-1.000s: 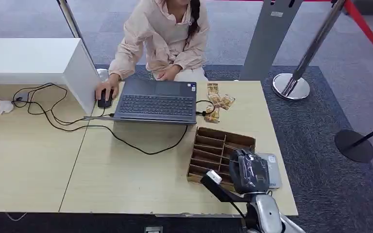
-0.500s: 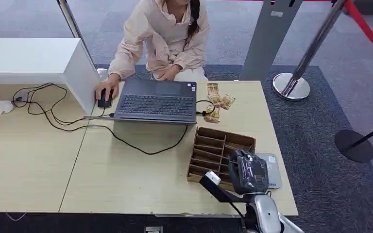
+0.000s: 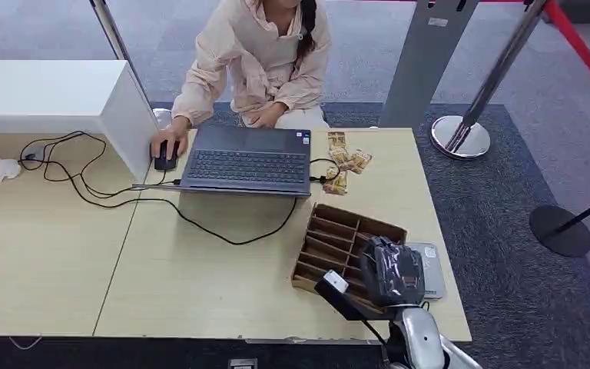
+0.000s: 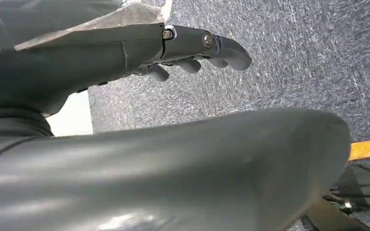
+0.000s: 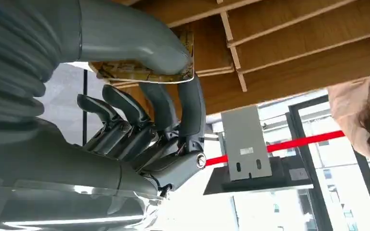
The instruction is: Pass the card to the sensor for recognition and then transmit it.
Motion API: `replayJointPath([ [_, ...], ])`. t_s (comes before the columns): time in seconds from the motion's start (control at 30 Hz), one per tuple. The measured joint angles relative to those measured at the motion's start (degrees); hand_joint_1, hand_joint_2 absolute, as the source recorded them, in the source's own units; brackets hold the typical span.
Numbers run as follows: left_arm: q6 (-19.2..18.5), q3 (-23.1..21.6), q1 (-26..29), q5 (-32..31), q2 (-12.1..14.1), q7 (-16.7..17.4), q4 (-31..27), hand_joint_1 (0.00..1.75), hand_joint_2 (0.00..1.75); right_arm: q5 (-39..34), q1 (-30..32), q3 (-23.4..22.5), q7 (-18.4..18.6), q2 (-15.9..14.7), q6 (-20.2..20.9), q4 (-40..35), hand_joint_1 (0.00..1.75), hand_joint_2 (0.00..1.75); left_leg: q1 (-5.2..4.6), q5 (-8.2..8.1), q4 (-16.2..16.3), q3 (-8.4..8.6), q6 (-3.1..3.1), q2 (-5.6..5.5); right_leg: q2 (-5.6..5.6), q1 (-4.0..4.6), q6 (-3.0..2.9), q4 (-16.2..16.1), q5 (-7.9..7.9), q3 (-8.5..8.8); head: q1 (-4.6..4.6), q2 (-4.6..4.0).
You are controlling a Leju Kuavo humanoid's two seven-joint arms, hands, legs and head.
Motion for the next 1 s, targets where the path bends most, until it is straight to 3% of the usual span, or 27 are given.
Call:
replayJointPath([
  [0.37,0.0,0.0,0.0,-0.4,0.0,0.0,0.0,0.0,0.0,3.0,0.0,-0.9,0.2,-0.5,1.9,-2.9,1.64,1.75,0.0,0.0,0.0,-0.01,0.0,0.0,0.0,0.0,0.0,0.0,0.0,-0.01,0.0,0.0],
  [1.0,-0.3,0.0,0.0,-0.6,0.0,1.0,0.0,0.0,0.0,9.9,-0.3,-2.8,-0.8,-1.9,7.0,-16.5,1.62,1.75,0.02,0.0,0.0,-0.01,0.0,0.0,0.0,0.01,0.0,0.0,0.0,-0.01,0.0,0.0],
])
